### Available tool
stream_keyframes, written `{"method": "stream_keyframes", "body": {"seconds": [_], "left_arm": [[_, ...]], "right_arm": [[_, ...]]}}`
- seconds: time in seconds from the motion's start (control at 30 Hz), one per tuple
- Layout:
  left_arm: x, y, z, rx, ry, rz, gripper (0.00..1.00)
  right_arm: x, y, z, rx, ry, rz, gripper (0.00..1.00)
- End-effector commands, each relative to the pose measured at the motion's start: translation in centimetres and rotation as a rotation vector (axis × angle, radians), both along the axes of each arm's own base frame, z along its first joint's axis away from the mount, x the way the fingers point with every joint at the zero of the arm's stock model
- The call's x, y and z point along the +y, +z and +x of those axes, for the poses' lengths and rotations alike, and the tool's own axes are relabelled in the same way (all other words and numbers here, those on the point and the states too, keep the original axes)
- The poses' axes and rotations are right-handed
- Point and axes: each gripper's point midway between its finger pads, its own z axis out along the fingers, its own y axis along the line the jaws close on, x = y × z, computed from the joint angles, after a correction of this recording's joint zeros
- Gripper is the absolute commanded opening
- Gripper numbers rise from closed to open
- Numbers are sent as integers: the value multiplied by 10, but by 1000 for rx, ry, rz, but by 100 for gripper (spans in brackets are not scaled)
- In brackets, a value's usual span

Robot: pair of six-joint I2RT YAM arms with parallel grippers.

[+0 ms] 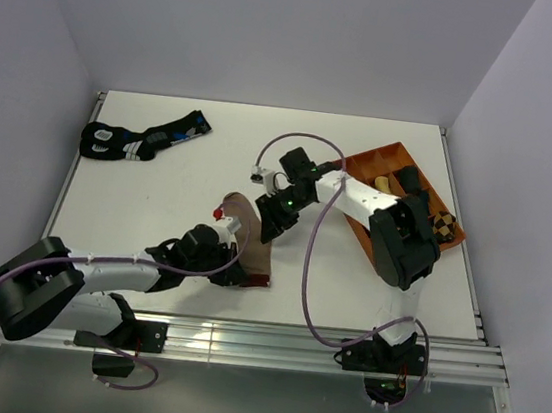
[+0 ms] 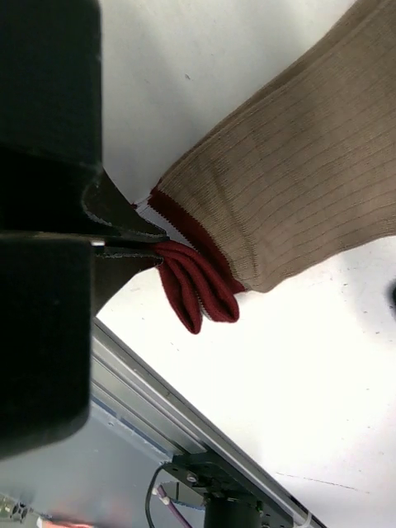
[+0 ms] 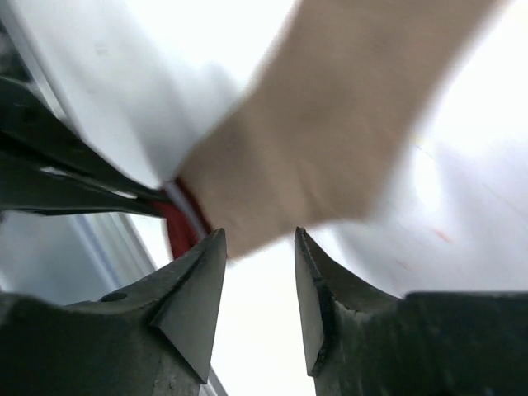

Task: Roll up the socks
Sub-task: Roll the sock at the center of the board.

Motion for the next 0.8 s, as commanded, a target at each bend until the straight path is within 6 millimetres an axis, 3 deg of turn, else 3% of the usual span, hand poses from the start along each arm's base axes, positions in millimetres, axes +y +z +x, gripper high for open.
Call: {"method": "stream_keyframes", "body": {"seconds": [0.0, 0.03, 0.23, 0.33, 0.53, 0.77], "left_arm": [[-15, 16, 4, 34, -6, -32, 0], [-16, 15, 4, 55, -2, -30, 0], [-14, 5, 4, 190, 13, -19, 0], [-10, -4, 1, 270, 27, -13, 0], [-11, -8, -6, 392, 12, -68, 0], [-26, 7, -2, 459, -28, -102, 0]], "right_arm": [[-14, 23, 31, -143, -111, 23, 45], [-18, 32, 34, -176, -120, 33, 45], [-42, 43, 41, -366, -150, 4, 42], [-51, 62, 38, -473, -131, 26, 41], [-57, 69, 9, -594, 44, 72, 40], [-40, 49, -49, -757, 328, 84, 39]]}}
